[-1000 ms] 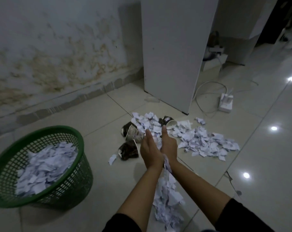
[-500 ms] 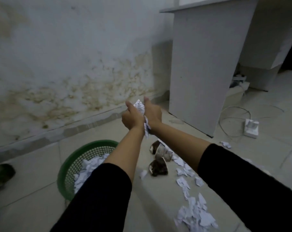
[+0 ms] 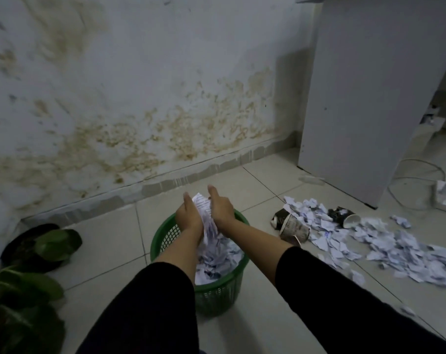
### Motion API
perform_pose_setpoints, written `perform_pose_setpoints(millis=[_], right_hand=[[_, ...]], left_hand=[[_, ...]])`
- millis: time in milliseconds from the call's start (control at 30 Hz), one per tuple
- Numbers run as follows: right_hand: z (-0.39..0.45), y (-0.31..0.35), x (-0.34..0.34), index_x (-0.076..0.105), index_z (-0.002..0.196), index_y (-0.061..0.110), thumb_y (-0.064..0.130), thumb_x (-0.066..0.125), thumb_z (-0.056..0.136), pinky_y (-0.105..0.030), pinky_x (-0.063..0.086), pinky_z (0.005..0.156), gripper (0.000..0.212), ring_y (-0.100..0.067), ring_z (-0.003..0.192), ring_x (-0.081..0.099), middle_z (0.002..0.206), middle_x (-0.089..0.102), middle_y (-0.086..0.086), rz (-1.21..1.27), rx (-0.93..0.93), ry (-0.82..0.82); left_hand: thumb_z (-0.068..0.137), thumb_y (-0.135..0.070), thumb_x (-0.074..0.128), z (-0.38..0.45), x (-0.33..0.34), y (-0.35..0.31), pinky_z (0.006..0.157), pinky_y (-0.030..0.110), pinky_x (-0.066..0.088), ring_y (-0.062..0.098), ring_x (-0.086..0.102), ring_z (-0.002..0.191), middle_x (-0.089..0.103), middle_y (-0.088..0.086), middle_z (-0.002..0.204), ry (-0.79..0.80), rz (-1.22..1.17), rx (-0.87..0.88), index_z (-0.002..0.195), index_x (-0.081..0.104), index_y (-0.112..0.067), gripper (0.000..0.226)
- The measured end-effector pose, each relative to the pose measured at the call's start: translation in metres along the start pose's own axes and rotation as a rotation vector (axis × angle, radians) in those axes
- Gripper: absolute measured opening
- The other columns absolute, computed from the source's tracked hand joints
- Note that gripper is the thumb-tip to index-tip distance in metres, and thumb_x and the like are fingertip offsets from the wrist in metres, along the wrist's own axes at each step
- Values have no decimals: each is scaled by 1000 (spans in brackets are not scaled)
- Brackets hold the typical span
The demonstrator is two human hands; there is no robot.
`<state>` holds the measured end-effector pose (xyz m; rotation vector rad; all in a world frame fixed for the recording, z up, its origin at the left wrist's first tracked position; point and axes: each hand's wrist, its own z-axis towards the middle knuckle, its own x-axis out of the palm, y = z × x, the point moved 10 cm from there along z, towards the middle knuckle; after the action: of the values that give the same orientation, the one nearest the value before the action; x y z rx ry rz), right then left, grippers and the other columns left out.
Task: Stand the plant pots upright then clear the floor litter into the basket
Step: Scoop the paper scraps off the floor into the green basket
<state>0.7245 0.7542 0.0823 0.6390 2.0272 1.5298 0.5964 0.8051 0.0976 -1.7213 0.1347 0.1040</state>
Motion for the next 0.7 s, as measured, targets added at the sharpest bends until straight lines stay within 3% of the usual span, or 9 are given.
perform_pose_setpoints(millis=[67,100,267,333,433,567,633,700], right_hand=[[-1,0,2,56,66,12,53,36,99,-35,44,79,56,-25,73,59,75,64,-9,11,-30,1],[0,-2,3,55,66,12,51,35,100,-36,44,79,56,-25,73,59,76,64,-9,15,-35,1],[3,1,1,69,95,4,36,37,100,-39,46,95,46,-30,102,61,107,69,-13,-33,-115,-26],[4,6,0,71,95,2,29,38,102,-36,43,94,43,-27,101,60,105,69,-9,-66,-167,2],[5,6,-5,72,82,11,24,43,101,-31,40,84,37,-15,81,56,82,65,7,-75,-216,32],[6,8,-8,74,87,6,30,53,98,-36,46,85,34,-22,88,61,95,72,-10,-103,-274,27],[5,10,-11,72,85,2,39,58,95,-38,48,84,41,-27,86,63,92,71,-15,-99,-292,2],[6,12,-15,67,75,0,47,62,91,-38,50,81,50,-32,82,63,82,69,-17,-97,-292,-24]], left_hand=[[102,-41,34,7,-5,7,79,28,41,34,61,103,65,21,111,-2,10,28,105,66,2,53],[101,-41,35,10,-6,10,77,28,40,33,61,100,66,21,109,2,24,53,103,65,2,52],[98,-42,45,23,-14,27,68,28,33,24,50,77,55,13,76,-19,65,39,73,49,-8,42],[96,-41,49,24,-13,31,68,28,34,23,49,75,53,10,72,-17,36,21,74,48,-8,41],[94,-39,54,24,-13,29,71,28,36,23,49,80,56,8,83,-23,-25,25,85,50,-9,32],[90,-40,60,25,-20,27,75,30,44,23,55,83,60,5,89,-43,-72,13,100,59,-10,32],[90,-43,60,25,-22,27,69,30,50,16,60,66,62,5,73,-20,-110,5,88,65,-9,34],[91,-46,58,23,-24,25,57,26,46,9,54,48,58,3,60,-7,-107,-4,75,65,-10,39]])
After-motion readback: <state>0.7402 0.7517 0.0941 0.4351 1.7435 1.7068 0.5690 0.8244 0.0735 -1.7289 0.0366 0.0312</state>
